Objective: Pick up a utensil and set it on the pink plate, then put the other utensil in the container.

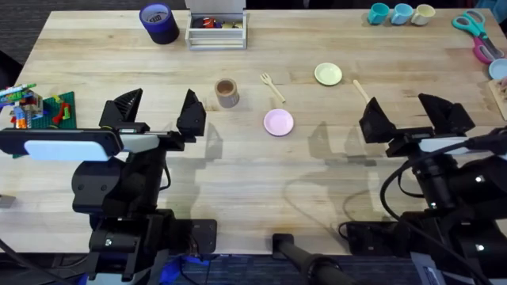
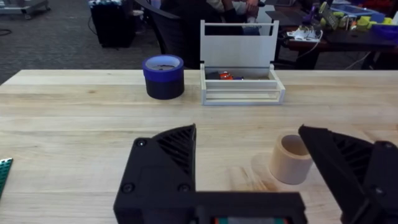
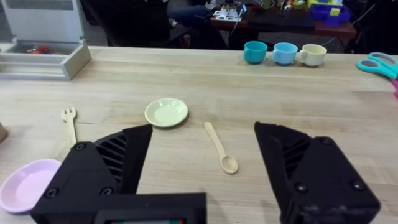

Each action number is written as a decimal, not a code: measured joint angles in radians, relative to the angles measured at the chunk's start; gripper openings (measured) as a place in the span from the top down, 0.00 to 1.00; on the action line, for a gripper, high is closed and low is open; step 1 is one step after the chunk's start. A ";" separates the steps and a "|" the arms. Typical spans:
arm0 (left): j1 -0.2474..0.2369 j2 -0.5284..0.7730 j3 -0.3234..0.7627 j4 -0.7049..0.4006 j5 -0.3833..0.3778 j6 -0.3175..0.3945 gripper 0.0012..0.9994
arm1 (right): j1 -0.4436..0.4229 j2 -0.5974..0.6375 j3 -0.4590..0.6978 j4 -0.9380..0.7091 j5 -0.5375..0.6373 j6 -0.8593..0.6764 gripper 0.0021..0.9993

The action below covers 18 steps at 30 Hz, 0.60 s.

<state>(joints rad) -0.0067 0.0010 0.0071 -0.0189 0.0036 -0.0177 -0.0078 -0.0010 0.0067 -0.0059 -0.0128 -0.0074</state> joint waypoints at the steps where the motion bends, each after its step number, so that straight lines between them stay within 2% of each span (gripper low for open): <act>1: 0.000 0.000 0.000 0.000 0.000 0.000 0.00 | 0.000 0.000 0.000 -0.001 -0.001 0.000 0.00; 18: 0.000 0.000 0.000 0.006 -0.046 0.000 0.00 | 0.000 0.000 0.000 -0.004 -0.002 0.000 0.00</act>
<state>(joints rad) -0.0067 0.0010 0.0071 -0.0124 -0.0422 -0.0179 -0.0078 -0.0010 0.0071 -0.0097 -0.0143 -0.0074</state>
